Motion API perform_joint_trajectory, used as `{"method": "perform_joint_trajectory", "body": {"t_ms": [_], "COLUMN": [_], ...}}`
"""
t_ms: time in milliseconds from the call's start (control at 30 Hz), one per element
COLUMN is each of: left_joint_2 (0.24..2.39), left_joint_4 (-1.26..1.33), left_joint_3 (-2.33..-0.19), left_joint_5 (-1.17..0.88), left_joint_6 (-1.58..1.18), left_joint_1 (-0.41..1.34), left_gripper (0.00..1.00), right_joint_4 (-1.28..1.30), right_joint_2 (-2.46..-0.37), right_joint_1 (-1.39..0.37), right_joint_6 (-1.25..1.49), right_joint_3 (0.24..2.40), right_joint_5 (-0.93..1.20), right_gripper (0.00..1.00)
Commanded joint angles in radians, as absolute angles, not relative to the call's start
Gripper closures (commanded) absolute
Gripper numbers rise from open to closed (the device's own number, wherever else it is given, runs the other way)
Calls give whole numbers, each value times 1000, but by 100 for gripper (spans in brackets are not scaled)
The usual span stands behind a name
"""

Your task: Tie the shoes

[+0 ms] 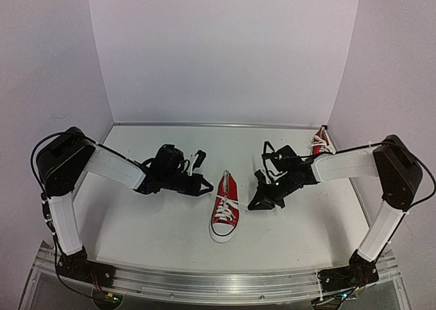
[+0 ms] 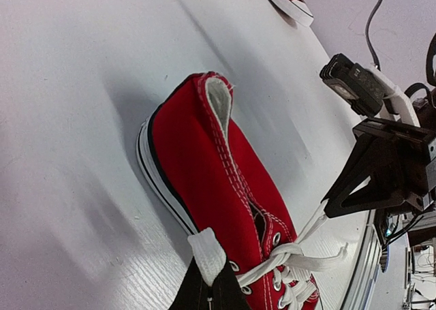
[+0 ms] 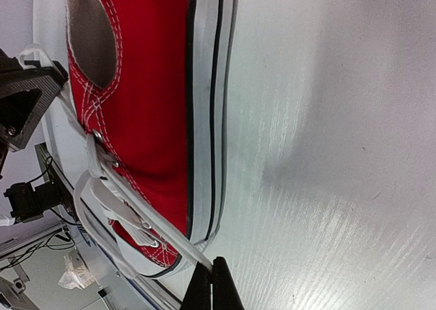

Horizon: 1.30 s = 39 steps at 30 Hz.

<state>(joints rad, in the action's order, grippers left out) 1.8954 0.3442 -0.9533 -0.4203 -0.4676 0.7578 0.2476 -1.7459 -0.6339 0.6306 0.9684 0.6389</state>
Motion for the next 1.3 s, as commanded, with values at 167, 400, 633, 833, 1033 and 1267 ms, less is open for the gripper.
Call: {"method": "perform_joint_trajectory", "body": {"t_ms": [167, 400, 633, 833, 1033, 1267], "left_joint_2": [1840, 1679, 1496, 1498, 1606, 1720], "left_joint_4": [294, 267, 194, 141, 123, 76], "left_joint_3": [-1034, -970, -824, -807, -892, -1005], "left_joint_5": [-396, -336, -268, -204, -153, -117], "left_joint_6": [-386, -331, -195, -63, -29, 24], "left_joint_1": [714, 721, 768, 907, 985, 1042], "left_gripper": [97, 57, 53, 54, 58, 60], "right_joint_4": [311, 314, 352, 391, 402, 407], "right_joint_2": [-1725, -1783, -1739, -1695, -1751, -1831], "right_joint_1": [-638, -697, -689, -648, -646, -646], "right_joint_6": [588, 561, 562, 537, 505, 472], "right_joint_3": [1009, 1080, 1042, 1016, 1114, 1188], "right_joint_5": [693, 749, 698, 656, 661, 650], "right_gripper": [100, 100, 88, 72, 69, 66]}}
